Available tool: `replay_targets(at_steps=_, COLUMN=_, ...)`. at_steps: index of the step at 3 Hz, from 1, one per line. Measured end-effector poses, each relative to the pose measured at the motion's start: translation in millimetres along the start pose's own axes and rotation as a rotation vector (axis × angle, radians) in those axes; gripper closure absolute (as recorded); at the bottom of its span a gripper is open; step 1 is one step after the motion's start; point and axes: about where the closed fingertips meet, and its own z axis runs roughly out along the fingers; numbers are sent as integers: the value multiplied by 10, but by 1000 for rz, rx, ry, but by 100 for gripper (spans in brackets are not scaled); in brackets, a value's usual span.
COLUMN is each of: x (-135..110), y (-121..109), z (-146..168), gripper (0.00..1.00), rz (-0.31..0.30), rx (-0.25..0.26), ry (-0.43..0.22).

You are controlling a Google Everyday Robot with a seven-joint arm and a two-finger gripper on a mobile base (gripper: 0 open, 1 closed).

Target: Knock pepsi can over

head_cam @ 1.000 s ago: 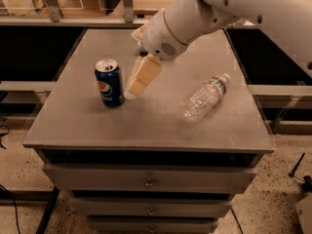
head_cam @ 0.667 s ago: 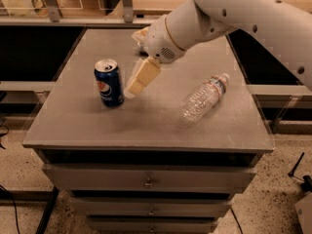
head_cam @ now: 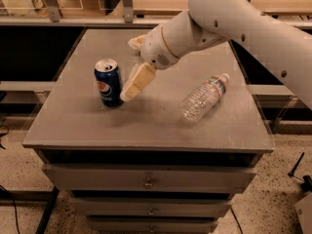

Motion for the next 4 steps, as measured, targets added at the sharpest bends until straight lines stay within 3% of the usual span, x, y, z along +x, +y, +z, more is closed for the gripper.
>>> replay_targets(at_steps=4, x=-115, y=125, z=377, gripper=0, rz=24, rx=-108, ry=-147)
